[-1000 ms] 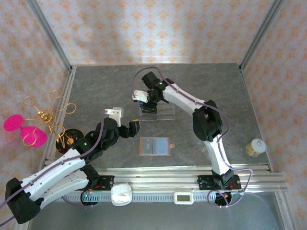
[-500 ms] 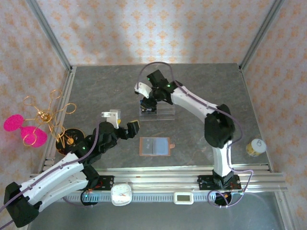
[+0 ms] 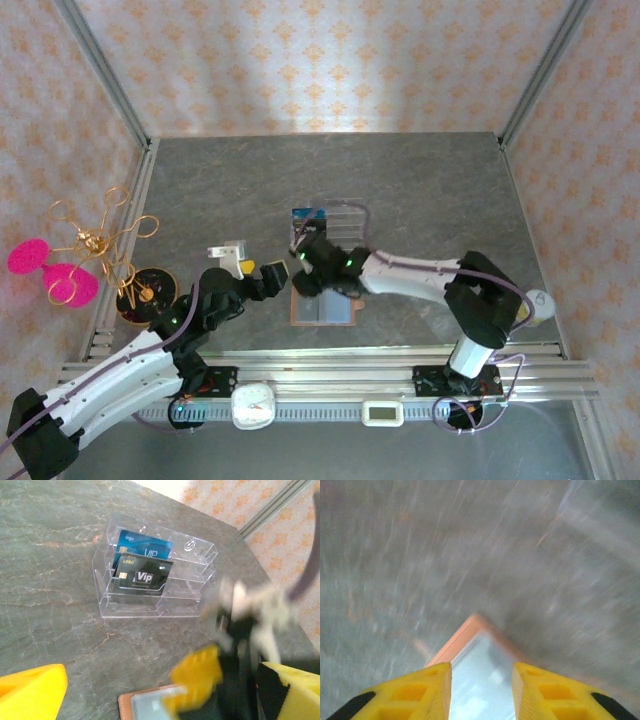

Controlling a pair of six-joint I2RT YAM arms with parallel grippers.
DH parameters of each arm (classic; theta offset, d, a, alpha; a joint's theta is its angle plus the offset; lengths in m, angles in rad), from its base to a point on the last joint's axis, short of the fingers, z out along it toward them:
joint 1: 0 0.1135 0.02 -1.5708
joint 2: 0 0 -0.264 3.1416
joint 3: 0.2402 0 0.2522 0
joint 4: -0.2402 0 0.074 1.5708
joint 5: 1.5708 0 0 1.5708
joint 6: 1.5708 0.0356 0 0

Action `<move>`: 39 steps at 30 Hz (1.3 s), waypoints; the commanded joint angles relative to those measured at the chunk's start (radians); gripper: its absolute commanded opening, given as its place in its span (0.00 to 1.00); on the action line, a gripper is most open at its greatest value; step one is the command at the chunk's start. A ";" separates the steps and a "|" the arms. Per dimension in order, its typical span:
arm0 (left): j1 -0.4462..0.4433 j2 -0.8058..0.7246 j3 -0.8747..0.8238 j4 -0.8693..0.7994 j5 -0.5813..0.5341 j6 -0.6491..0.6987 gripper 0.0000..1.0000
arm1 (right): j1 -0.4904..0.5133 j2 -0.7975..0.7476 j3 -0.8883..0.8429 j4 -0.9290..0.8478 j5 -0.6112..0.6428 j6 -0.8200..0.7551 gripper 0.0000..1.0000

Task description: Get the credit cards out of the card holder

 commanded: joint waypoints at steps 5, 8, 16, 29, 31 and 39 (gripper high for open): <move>0.007 -0.033 -0.021 0.006 0.017 -0.037 0.94 | 0.132 0.082 0.012 -0.056 0.190 0.150 0.36; 0.007 -0.041 -0.027 0.003 0.020 -0.044 0.94 | 0.156 0.127 0.034 -0.080 0.226 0.154 0.37; 0.007 -0.029 -0.040 -0.006 0.028 -0.057 0.87 | 0.188 0.159 -0.009 -0.061 0.239 0.176 0.14; -0.013 0.225 -0.135 0.260 0.233 -0.127 0.19 | 0.146 -0.122 -0.262 0.328 0.176 0.232 0.00; -0.032 0.269 -0.134 0.292 0.240 -0.133 0.06 | 0.145 -0.138 -0.282 0.359 0.169 0.239 0.00; -0.105 0.462 -0.099 0.386 0.260 -0.132 0.00 | 0.148 -0.186 -0.335 0.428 0.177 0.273 0.00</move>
